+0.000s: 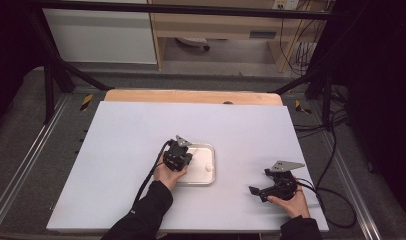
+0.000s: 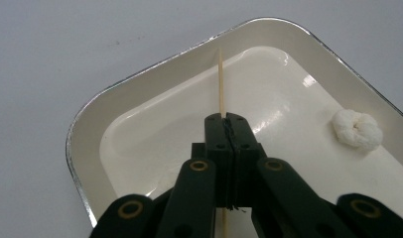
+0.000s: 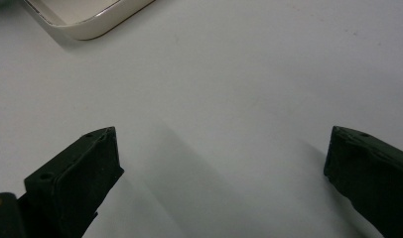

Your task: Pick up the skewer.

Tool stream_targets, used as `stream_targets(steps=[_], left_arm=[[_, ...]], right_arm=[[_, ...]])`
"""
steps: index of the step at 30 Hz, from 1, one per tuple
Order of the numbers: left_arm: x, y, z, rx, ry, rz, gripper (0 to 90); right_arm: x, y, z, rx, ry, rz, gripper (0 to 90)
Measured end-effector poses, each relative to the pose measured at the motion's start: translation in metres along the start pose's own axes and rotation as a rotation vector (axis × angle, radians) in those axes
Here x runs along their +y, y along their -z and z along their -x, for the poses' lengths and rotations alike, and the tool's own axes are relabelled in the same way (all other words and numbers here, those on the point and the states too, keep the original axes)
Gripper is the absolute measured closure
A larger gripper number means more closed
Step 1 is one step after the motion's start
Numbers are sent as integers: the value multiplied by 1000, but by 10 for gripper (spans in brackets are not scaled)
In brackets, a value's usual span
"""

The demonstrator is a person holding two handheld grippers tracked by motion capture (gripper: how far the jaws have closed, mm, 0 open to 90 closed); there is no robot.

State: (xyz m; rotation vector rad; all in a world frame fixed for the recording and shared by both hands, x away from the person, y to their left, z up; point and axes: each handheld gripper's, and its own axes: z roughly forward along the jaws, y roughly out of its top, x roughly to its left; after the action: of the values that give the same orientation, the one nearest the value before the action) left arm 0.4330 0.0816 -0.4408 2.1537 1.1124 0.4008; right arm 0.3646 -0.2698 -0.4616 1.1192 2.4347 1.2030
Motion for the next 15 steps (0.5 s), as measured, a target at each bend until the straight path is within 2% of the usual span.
stream_targets(steps=[4,9,11,15], left_arm=[[0,1,1,-12,-17,2,891],[1,4,4,-50,-50,31,891],[1,4,5,-79,-64,28,892],[-1,1,10,-104,-94,18,892]], right_arm=[[0,0,0,0,0,0,15],[0,0,0,0,4,-1,15],[0,0,0,0,3,-3,15],[0,0,0,1,3,-1,15]])
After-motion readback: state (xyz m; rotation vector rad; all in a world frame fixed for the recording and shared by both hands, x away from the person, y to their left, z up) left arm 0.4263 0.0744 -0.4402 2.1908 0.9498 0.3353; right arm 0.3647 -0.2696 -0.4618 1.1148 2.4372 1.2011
